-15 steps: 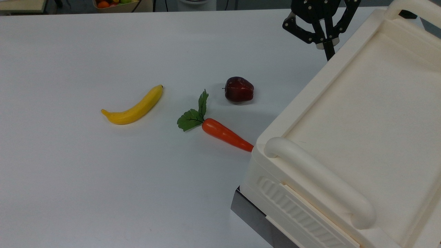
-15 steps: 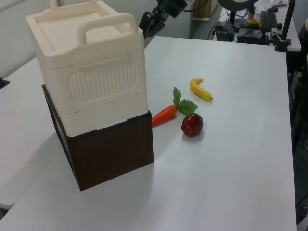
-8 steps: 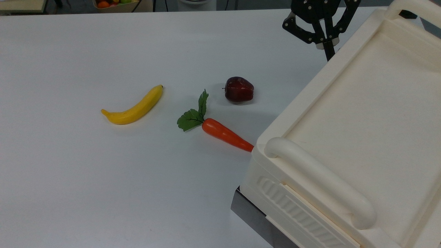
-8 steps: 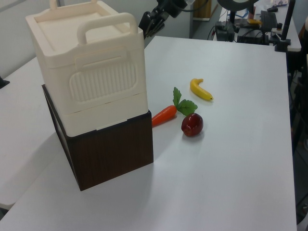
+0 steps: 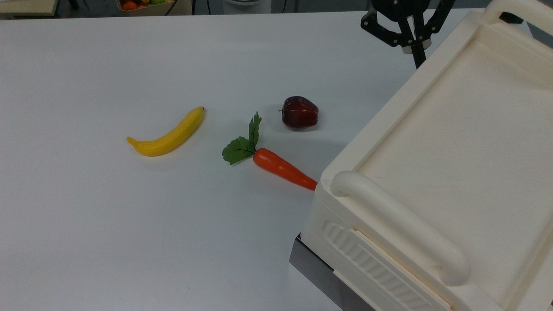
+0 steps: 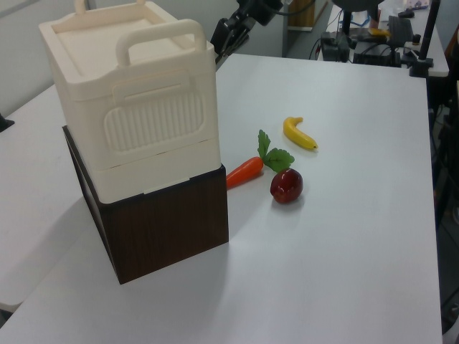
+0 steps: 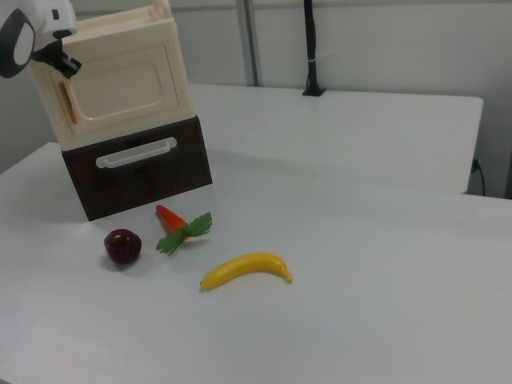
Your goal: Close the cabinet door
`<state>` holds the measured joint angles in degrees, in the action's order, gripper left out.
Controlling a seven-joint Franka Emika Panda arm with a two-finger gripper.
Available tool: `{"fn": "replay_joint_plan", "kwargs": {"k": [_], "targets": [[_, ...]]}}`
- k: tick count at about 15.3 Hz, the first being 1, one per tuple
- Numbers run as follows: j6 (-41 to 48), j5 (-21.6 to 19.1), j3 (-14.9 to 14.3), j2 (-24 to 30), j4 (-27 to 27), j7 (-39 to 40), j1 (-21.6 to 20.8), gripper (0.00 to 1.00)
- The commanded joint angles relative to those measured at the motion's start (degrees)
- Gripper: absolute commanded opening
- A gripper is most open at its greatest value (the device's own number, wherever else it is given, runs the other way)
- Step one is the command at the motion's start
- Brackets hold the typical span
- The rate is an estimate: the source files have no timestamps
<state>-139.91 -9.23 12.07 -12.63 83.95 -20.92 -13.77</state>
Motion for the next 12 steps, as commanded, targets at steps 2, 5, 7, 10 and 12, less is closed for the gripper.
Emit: {"fn": "replay_joint_plan", "kwargs": {"k": [2,5,7,10,12], "targets": [[0.6,-0.9,0.4,0.2,0.2,0.8,-1.1,0.00],[1.6,-0.4,0.3,1.4,0.5,1.1,-0.7,0.00],[6.4,-0.1,-0.4,2.3,0.7,1.2,0.5,0.00],[13.3,0.1,-0.6,3.2,0.8,4.5,4.8,0.00],[18.6,0.5,-2.3,3.5,0.8,7.3,6.3,0.00]]}}
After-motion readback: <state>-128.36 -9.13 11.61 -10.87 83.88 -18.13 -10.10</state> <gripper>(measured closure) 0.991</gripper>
